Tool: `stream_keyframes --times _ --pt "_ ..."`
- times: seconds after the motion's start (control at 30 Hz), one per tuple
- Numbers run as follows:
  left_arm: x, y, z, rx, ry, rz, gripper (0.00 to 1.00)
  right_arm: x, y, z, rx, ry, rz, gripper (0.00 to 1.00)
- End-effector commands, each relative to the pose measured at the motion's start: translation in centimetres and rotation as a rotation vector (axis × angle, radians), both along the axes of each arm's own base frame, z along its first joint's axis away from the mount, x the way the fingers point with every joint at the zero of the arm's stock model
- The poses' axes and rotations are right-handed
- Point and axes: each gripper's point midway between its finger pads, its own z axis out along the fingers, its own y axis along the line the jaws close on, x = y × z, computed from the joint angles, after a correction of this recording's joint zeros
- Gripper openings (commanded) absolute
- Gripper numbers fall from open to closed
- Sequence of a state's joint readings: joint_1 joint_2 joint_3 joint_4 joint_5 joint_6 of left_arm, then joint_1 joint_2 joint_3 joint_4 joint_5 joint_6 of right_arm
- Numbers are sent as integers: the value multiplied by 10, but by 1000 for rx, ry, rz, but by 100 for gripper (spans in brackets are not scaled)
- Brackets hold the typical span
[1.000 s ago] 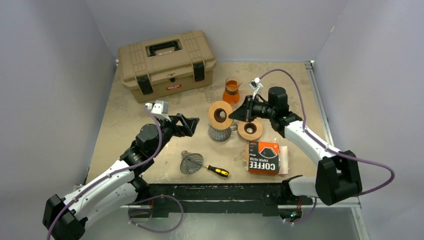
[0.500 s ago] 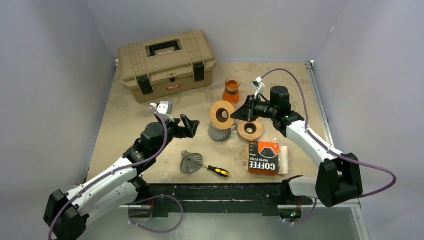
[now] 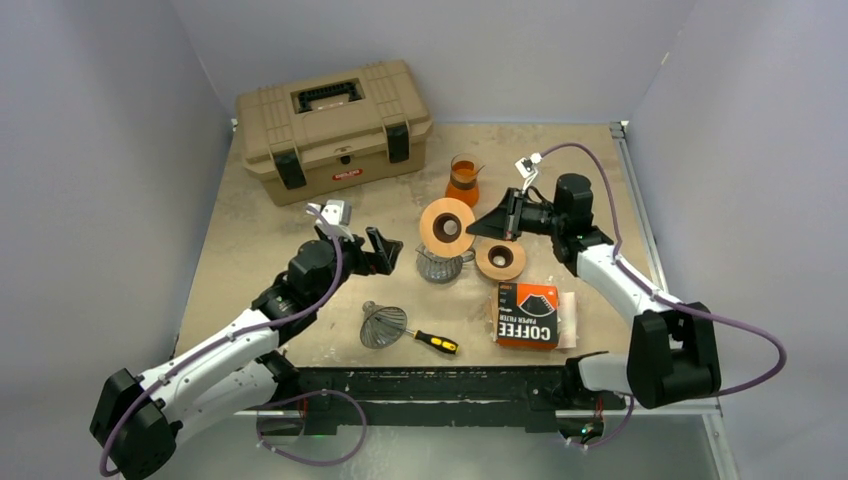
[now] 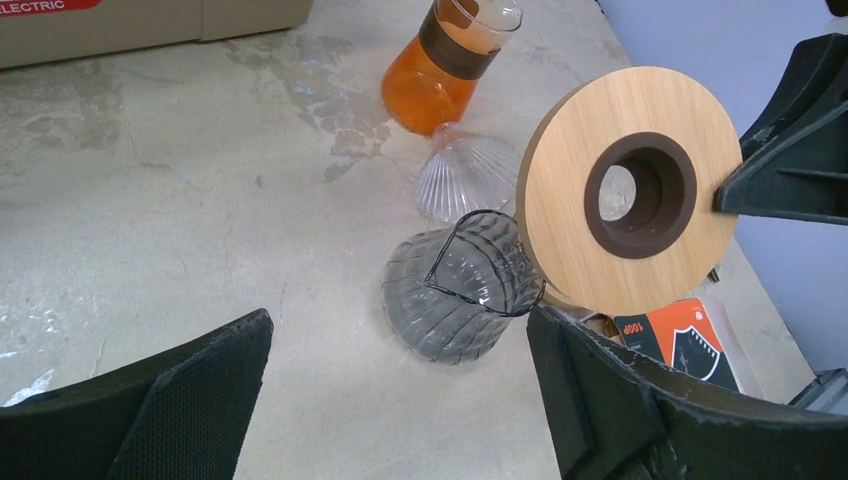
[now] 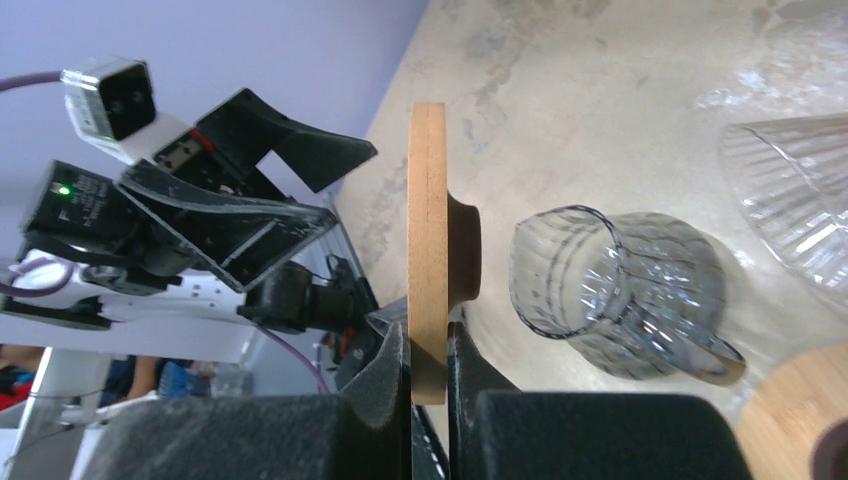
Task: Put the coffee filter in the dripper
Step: Place the dripper holder onto the coffee server.
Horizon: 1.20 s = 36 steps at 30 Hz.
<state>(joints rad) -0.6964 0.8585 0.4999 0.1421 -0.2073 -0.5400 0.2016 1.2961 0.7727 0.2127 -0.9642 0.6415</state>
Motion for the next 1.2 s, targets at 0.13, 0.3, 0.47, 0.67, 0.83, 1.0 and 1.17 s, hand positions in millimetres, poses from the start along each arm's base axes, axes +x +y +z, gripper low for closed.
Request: stream_keyframes --times 0.13,0.3,0.47,0.67,0.83,1.0,1.17 --pt "3 -11 26 -65 -38 -27 99 -7 8 17 118 -2 71 0" --pt "2 -12 23 -63 -31 -29 99 -10 9 5 144 47 73 0" --pt "3 -12 21 -61 -25 -27 99 -9 9 -10 143 91 66 0" --pt "5 -9 18 -58 -12 -3 99 -5 9 -18 134 104 49 0" --pt "5 -10 17 -58 -12 -7 99 -3 9 -19 133 106 49 0" --pt "7 -12 19 -47 -15 -12 99 0 9 -23 130 111 34 0" --pt "8 -13 21 -39 -16 -15 98 1 10 -26 138 120 28 0"
